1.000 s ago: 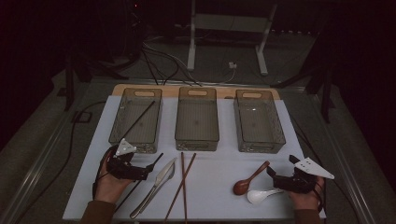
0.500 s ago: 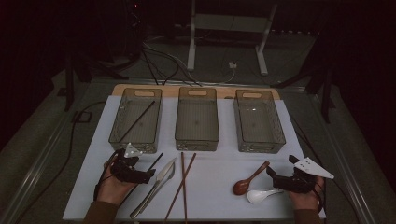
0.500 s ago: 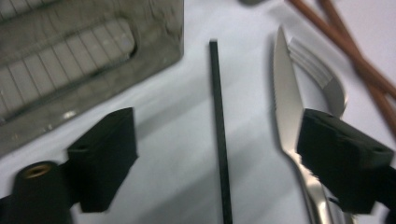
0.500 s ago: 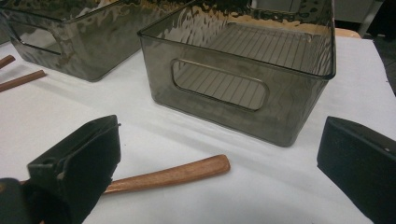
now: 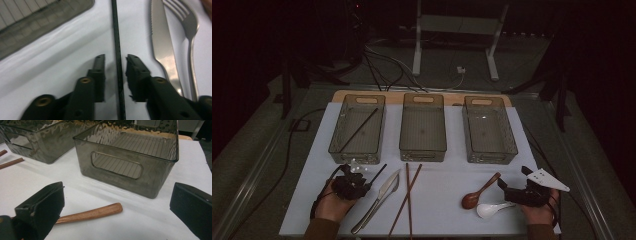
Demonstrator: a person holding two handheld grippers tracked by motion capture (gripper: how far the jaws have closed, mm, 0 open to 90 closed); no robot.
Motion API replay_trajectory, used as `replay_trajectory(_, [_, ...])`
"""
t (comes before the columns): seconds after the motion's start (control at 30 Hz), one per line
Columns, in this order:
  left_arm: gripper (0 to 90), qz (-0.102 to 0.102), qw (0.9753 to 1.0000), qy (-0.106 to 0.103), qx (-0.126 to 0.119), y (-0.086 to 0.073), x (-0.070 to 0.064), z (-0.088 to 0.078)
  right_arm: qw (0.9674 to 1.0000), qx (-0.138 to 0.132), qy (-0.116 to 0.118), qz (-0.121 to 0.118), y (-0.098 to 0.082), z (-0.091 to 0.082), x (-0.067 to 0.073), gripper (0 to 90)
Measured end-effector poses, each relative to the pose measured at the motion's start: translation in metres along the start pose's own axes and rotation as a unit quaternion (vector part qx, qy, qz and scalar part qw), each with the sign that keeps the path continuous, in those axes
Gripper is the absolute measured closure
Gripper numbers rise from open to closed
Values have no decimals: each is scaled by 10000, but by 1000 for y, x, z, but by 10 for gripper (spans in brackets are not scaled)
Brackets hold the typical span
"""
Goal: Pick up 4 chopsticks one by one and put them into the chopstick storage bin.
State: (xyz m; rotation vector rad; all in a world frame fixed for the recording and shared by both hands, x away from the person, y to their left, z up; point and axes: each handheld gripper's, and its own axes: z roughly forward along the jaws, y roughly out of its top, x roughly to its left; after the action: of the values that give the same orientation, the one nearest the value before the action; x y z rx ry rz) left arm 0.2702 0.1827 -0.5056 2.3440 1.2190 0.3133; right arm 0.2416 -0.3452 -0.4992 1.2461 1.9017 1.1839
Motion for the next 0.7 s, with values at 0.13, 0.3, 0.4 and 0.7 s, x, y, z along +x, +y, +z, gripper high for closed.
replay_trajectory(0.13, [785,58,9999,76,31,2,-2,1,10000,1,-3,-4,0,0,0,0])
replay_trajectory(0.3, [847,185,9997,118,78,4,-6,2,10000,11,3,-13,0,1,0,0])
replay_trajectory(0.4, [864,119,9999,38,69,4,-3,3,10000,13,6,-17,0,1,0,0])
replay_trajectory(0.7, [876,170,9998,-21,40,4,-1,3,10000,21,4,-21,0,1,0,0])
